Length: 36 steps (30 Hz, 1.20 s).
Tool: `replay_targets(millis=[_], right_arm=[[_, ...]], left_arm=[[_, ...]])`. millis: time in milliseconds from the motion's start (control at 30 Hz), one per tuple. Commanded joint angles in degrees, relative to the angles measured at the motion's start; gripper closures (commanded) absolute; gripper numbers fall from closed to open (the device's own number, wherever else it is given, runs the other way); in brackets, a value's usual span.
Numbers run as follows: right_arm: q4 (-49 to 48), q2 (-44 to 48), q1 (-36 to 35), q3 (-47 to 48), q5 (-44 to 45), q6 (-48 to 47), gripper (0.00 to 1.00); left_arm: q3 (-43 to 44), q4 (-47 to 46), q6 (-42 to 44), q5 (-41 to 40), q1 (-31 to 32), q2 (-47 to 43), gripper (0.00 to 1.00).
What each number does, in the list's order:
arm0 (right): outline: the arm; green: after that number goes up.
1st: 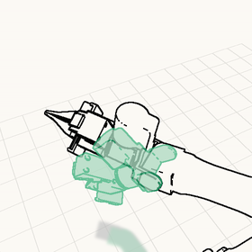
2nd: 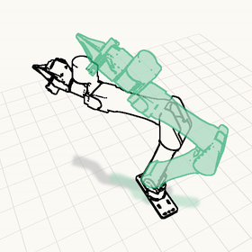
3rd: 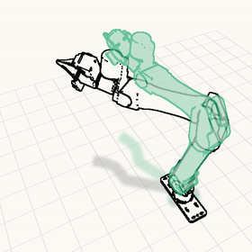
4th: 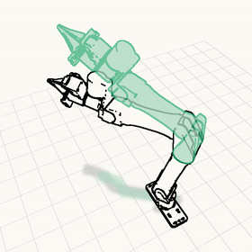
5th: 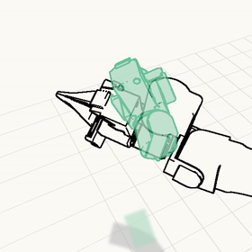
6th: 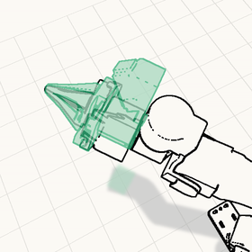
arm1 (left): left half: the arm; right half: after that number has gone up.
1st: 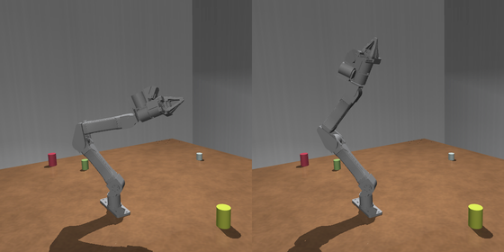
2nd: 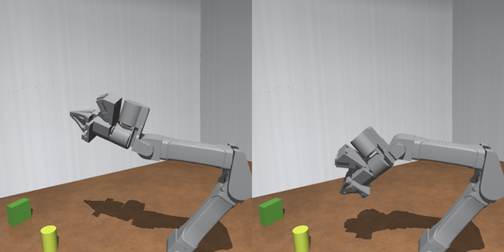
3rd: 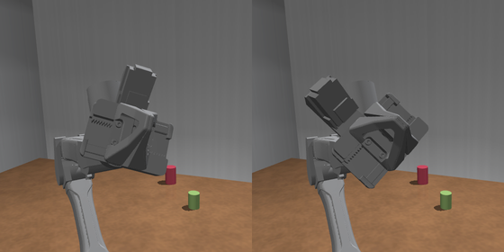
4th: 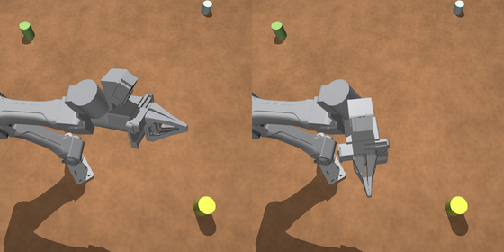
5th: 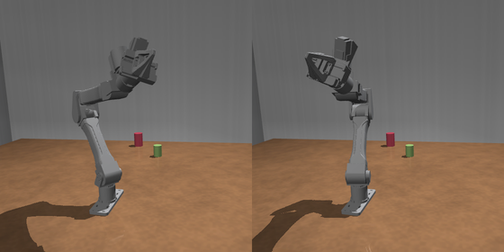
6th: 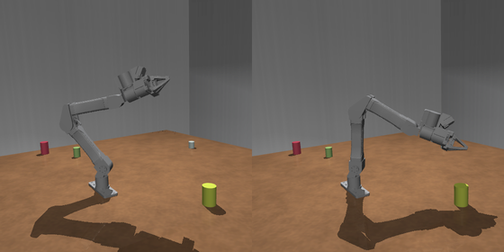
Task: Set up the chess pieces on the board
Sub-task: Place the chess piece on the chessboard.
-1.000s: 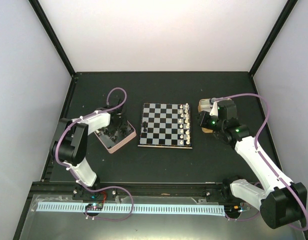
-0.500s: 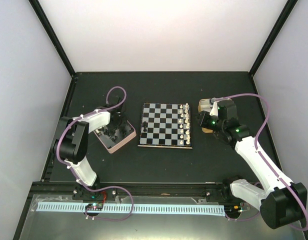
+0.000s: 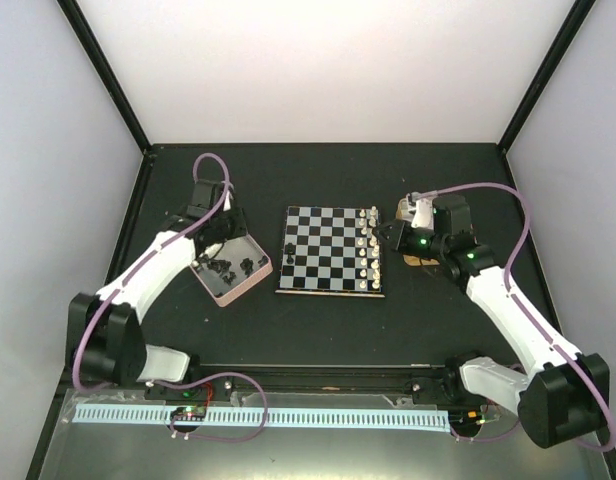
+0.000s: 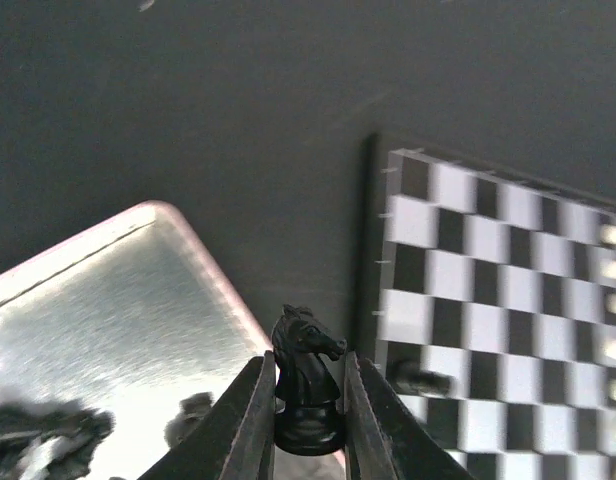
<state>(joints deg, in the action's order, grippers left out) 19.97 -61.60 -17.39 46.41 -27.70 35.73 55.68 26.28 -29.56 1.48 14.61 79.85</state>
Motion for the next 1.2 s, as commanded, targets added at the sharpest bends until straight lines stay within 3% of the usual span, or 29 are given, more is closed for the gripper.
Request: replay_targets(millis=[0, 233, 533, 900, 1167], right_arm=[[-7.3, -2.7, -1.5, 2.5, -11.0, 2.6, 0.71], [-11.6, -6.1, -8.3, 7.1, -15.9, 6.1, 0.56], [-13.0, -5.7, -12.9, 9.2, -16.3, 8.1, 0.52], [-6.9, -4.8, -15.3, 10.9, -15.9, 8.1, 0.61], [-5.3, -5.1, -17.3, 10.4, -16.4, 7.8, 0.74]], left_arm=[[-1.2, -5.3, 5.2, 14.7, 1.3, -6.0, 0.85], [-1.2, -11.3, 16.5, 21.9, 12.2, -13.8, 0.88], [-3.2, -17.1, 26.9, 29.4, 22.9, -18.2, 0.87], [-3.7, -17.8, 37.7, 20.9, 28.7, -18.8, 0.87], [-3.3, -18.1, 39.1, 19.2, 29.7, -18.8, 0.87]])
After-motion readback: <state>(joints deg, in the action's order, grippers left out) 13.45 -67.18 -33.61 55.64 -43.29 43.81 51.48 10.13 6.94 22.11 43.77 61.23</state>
